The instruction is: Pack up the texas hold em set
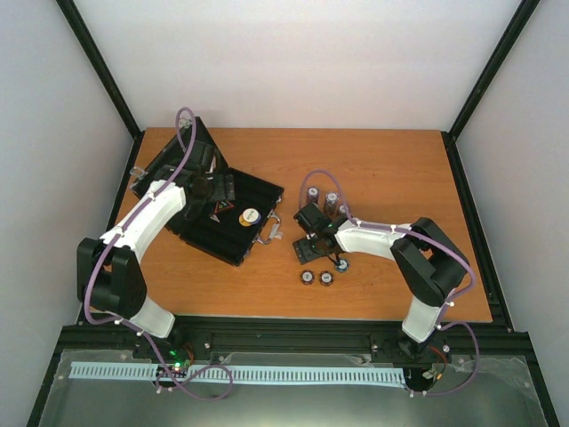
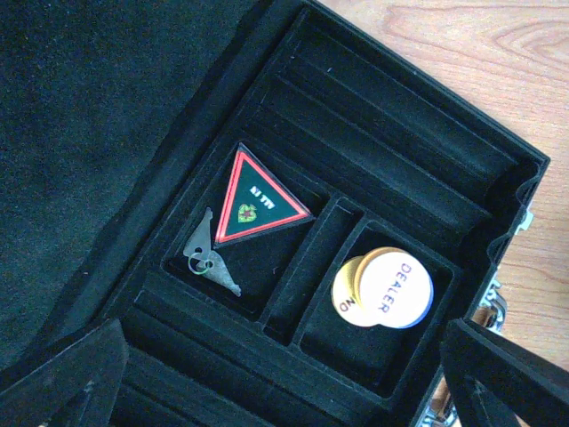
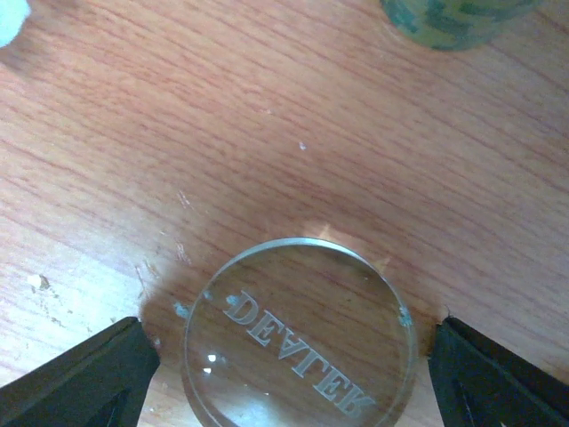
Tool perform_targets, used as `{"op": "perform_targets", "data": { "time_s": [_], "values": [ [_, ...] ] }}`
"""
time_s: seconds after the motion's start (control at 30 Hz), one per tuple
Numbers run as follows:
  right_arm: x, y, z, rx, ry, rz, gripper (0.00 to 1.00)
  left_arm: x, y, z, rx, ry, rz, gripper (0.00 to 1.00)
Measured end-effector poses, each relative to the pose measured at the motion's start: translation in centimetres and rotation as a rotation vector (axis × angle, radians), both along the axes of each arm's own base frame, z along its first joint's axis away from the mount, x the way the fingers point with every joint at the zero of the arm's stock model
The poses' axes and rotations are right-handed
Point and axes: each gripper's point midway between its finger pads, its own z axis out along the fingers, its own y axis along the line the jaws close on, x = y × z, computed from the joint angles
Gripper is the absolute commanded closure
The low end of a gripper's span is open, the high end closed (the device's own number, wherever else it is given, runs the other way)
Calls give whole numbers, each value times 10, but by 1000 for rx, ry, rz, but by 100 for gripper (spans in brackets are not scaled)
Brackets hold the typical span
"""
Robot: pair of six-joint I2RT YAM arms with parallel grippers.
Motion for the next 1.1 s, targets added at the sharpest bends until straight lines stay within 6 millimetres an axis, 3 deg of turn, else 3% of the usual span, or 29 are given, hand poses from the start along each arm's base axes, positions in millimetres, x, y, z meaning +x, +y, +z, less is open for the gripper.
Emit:
{"op": "perform_targets", "data": {
  "time_s": [0.33, 0.6, 0.9, 1.1],
  "values": [
    [-5, 4, 0, 4, 26, 42, 41, -1, 3, -1, 13, 0, 8, 0],
    [-9, 3, 7, -21, 60, 73, 42, -4, 6, 1, 24, 7, 13, 0],
    [17, 33, 56, 41, -14, 120, 41, -7, 16, 16, 61, -23, 40, 0],
    [38, 63, 102, 133, -74, 158, 41, -13, 38, 33, 87, -56, 112, 0]
  ]
}}
